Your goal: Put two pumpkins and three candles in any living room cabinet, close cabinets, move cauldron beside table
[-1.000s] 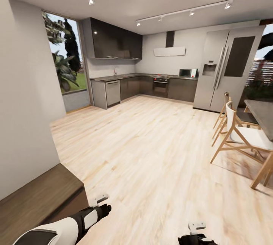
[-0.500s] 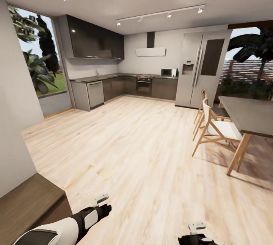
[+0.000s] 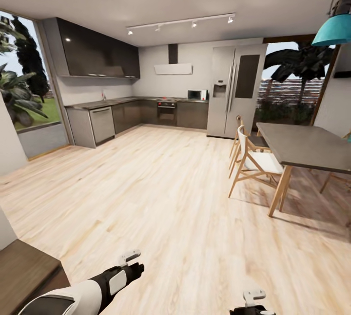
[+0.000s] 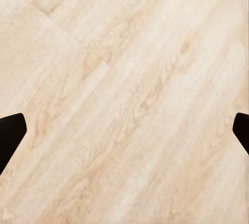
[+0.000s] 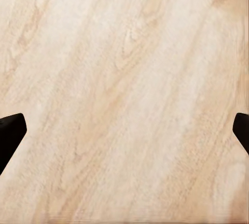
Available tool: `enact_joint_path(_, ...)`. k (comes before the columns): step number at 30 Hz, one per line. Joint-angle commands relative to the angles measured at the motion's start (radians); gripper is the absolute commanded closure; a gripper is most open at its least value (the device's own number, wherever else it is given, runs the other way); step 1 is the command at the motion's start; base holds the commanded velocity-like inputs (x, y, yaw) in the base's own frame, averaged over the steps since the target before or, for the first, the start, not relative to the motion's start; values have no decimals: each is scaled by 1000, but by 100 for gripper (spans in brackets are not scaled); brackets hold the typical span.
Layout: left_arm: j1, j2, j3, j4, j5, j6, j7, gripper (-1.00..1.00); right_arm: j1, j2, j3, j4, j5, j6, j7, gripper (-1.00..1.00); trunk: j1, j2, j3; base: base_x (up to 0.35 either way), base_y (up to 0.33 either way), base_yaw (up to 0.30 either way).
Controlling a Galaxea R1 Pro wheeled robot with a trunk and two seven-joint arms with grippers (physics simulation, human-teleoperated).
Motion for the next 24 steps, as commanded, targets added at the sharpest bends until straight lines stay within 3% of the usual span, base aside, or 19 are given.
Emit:
enact_joint_path(1,-1,0,-7,1,8,2,2,-100,1,0,8,2,-11,-4,4,-100,0,-1,0,0,0,-236)
enact_joint_path(24,-1,3,-7,0,8,2,2,-100,4,0,7,2,-11,-5,2,-100,0,-1,16,0,0,-248)
